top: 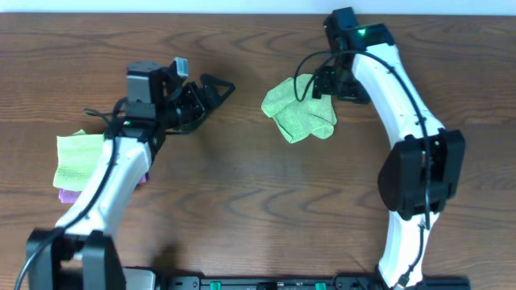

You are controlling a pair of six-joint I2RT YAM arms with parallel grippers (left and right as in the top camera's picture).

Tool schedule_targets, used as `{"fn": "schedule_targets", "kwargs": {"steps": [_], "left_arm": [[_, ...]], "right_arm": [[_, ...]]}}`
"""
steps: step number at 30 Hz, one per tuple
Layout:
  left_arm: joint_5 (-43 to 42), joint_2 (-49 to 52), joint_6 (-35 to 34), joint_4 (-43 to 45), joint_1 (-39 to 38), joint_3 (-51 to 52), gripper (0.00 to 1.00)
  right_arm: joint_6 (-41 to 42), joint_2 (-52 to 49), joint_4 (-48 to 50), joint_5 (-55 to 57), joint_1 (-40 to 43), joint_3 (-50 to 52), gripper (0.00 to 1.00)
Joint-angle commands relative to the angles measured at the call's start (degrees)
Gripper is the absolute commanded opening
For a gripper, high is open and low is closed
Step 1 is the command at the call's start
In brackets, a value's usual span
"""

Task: Fold the cloth
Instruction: 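Reach the left gripper to the hanging cloth and grasp another corner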

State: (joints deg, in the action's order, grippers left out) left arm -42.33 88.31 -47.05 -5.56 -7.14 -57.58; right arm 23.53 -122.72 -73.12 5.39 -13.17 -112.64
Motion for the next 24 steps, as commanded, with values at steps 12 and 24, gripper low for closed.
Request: {"fn": "schedule_targets", "kwargs": {"steps": [12,24], "left_arm": [[12.4,13.4,-5.9,-7.7,-12.1,-11.1,0.96],[12.5,20.8,-8.2,-10.4,-17.1,-14.8,0.96]], "right_arm": [[0.9,2.2,-1.2,0.3,0.4,-0.9,0.8],[1.7,2.2,-1.5,-0.1,0.5,-0.9,0.77]]}}
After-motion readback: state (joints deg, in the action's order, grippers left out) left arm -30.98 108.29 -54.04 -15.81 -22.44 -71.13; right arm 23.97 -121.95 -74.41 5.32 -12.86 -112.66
